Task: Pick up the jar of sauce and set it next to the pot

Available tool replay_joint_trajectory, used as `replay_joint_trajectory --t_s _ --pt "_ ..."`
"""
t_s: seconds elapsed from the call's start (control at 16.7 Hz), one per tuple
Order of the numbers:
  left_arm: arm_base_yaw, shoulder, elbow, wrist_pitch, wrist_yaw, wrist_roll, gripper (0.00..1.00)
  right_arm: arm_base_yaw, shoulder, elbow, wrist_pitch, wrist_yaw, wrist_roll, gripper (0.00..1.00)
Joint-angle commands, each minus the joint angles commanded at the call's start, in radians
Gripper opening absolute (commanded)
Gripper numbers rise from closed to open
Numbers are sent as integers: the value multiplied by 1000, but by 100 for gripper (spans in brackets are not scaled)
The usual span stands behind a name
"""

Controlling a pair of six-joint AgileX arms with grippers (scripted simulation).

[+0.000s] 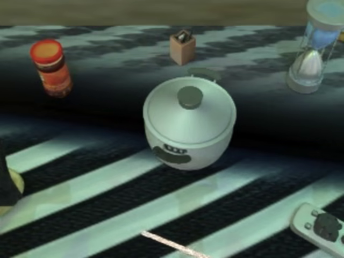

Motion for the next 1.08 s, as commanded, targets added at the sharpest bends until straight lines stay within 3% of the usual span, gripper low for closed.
replay_joint_trajectory --t_s 0.48,1.08 --pt "-8 169 135 -108 28 50 100 0 0 0 0 0 0 100" --pt "-42 927 820 -594 133 244 100 0 0 0 0 0 0 100"
